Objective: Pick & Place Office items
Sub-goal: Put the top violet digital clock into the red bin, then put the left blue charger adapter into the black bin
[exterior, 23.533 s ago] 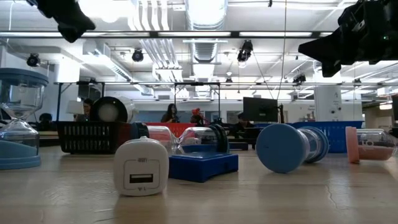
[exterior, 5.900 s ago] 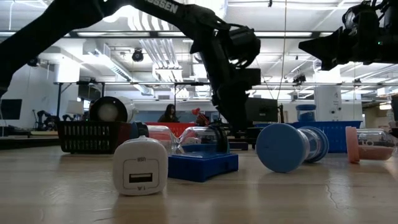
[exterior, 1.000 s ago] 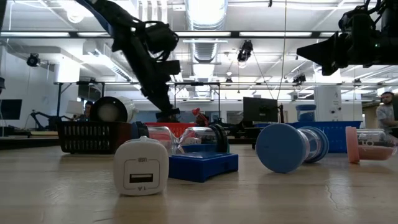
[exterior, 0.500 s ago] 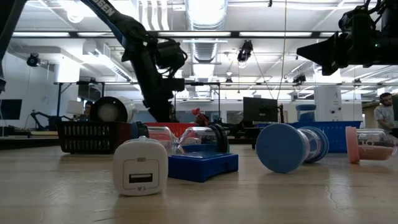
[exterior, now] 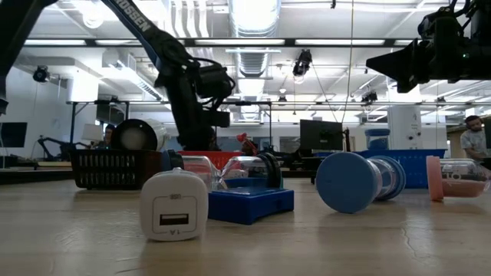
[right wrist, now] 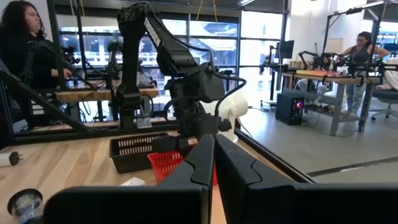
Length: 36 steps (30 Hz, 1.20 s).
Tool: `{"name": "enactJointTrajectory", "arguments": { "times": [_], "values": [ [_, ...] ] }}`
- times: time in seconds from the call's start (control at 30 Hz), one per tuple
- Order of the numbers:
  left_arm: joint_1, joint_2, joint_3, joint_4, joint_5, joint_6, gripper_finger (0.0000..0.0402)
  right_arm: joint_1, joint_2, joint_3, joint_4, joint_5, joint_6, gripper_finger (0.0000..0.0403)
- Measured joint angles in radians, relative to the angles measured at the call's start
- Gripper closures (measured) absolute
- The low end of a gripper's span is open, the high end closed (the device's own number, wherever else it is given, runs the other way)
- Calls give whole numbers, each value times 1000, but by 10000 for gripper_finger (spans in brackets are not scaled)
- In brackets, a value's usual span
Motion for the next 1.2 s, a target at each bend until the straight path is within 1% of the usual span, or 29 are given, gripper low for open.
{"name": "enactJointTrajectory", "arguments": {
  "times": [0.2, 0.23, 0.3, 0.4, 0.5, 0.6, 0.7, 0.77, 0.83, 0.93, 1.07, 1.2],
  "values": [
    [1, 1, -1, -11, 0, -8, 251, 0, 0, 0, 0, 0, 0, 390],
    [1, 0, -1, -17, 0, -9, 243, 0, 0, 0, 0, 0, 0, 390],
    [-1, -2, 2, -18, 0, -13, 208, 0, 0, 0, -1, -1, 0, 390],
    [-2, -5, 9, -24, 0, -15, 135, 0, 0, 0, -1, -1, 0, 390],
    [-2, -19, 33, -72, 0, -8, 77, 0, 0, 0, -1, -1, 0, 390],
    [-2, -78, 70, -145, 10, -4, 44, 0, 0, 0, -1, -1, 0, 390],
    [-6, -191, 82, -208, 68, -2, 38, 0, 0, 0, -1, -1, 0, 390],
    [-11, -292, 74, -231, 101, 18, 44, 0, 0, 0, -1, -1, 1, 390],
    [-11, -414, 52, -230, 129, 23, 60, 0, 0, 0, -1, -1, 1, 390],
    [-10, -598, -2, -181, 204, 25, 104, 0, 0, 0, -1, -1, 5, 390],
    [-10, -846, -152, 6, 312, -13, 190, 0, 0, 0, -1, -1, 9, 390],
    [-8, -1063, -342, 193, 313, -83, 293, 0, 1, 0, -8, -1, 26, 390]
  ]
}}
